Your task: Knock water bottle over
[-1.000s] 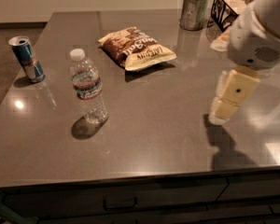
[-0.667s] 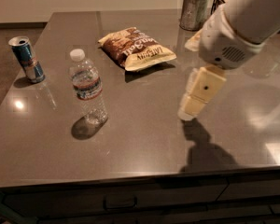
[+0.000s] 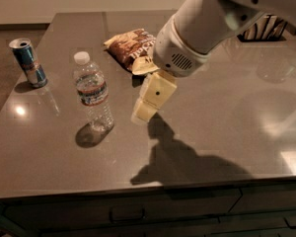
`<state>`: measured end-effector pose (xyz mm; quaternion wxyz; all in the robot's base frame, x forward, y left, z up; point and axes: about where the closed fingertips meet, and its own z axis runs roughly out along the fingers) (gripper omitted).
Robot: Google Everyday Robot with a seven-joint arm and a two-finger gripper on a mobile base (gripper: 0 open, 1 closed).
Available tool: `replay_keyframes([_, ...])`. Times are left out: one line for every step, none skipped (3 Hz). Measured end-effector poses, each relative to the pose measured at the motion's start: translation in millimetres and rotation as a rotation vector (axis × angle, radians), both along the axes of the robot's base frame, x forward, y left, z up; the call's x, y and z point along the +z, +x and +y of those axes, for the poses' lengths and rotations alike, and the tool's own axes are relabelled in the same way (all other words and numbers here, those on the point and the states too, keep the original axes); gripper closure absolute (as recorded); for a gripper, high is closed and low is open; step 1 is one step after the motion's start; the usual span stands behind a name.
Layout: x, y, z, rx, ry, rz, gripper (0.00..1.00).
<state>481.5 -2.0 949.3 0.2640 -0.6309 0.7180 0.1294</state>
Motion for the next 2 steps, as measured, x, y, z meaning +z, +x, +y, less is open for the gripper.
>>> replay_keyframes([-4.5,-0.1,41.1,0.010,0.085,0.014,0.00])
replay_keyframes([-4.2,-5.1,78.0,0.031,0.158,0.019,0.00])
